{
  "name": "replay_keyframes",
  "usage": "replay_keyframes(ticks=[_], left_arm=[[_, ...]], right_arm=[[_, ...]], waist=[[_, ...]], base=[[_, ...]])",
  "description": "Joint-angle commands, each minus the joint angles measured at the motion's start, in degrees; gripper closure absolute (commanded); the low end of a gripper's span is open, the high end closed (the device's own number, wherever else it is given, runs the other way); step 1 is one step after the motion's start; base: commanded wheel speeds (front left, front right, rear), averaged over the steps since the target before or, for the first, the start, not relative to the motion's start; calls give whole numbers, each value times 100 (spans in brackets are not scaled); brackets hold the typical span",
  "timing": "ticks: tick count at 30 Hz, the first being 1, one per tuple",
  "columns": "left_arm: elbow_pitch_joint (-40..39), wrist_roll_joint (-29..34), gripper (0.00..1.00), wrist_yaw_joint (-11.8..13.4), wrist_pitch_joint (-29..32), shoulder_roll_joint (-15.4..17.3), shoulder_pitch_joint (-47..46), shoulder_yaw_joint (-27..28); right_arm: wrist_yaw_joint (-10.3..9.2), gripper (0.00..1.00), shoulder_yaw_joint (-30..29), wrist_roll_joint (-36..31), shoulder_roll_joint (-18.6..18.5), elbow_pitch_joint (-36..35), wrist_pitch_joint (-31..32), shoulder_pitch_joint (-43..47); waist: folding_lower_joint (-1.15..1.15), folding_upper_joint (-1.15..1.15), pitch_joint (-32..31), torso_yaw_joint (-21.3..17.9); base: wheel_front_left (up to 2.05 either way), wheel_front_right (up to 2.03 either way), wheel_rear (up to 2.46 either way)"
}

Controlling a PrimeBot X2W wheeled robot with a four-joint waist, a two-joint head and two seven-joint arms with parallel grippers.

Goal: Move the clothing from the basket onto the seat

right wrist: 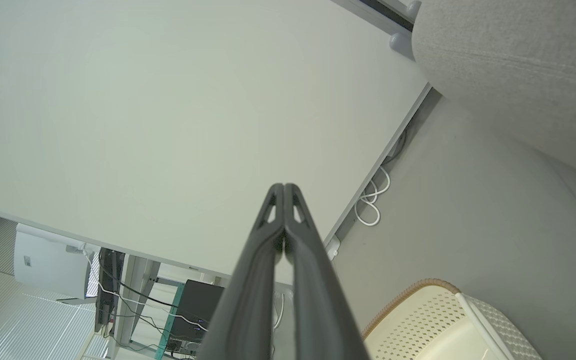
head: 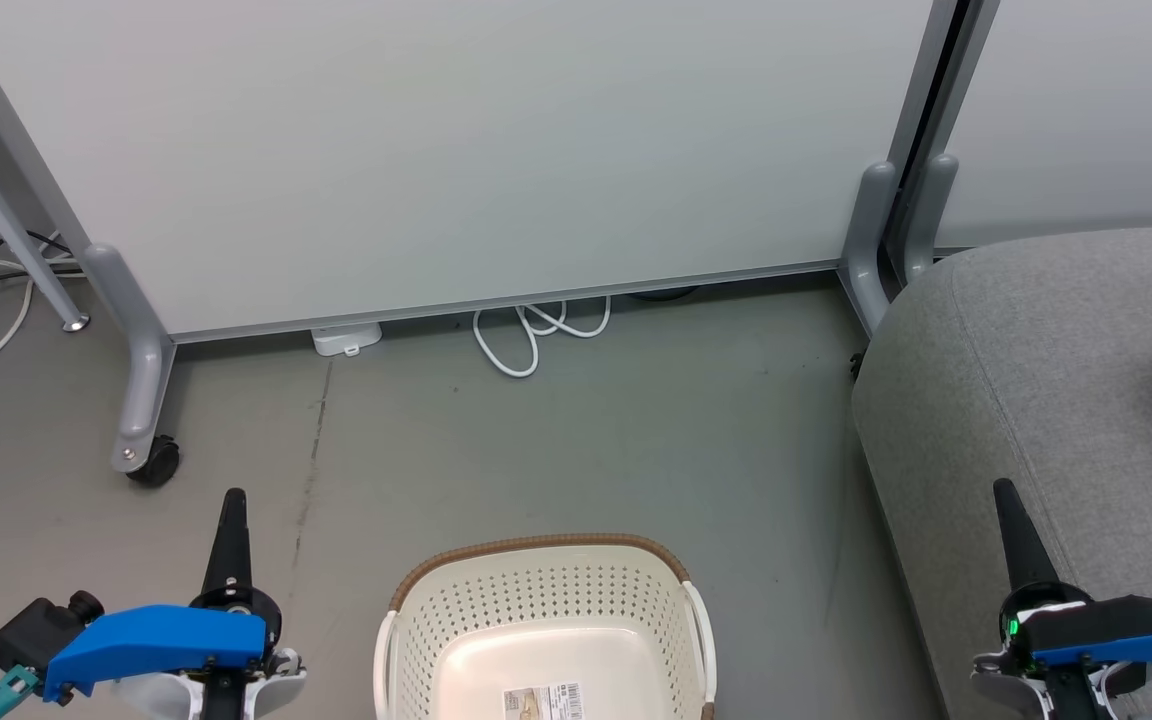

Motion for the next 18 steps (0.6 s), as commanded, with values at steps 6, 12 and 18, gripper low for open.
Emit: replay_keyframes(ticks=[6, 12, 18], left_arm=[[-88, -427, 100, -56, 109, 4, -137, 87], [-101, -757, 100, -58, 192, 4, -147, 123], [-114, -1072, 100, -65, 268, 3, -158, 156]], right_arm=[[2, 100, -15, 418, -41, -82, 111, -121], [2, 100, -18, 739, -42, -97, 204, -128], [2, 100, -20, 1044, -43, -109, 273, -127]], waist=[[0, 0, -2, -17], [0, 0, -4, -33], [0, 0, -5, -49]], base=[[0, 0, 0], [0, 0, 0], [0, 0, 0]])
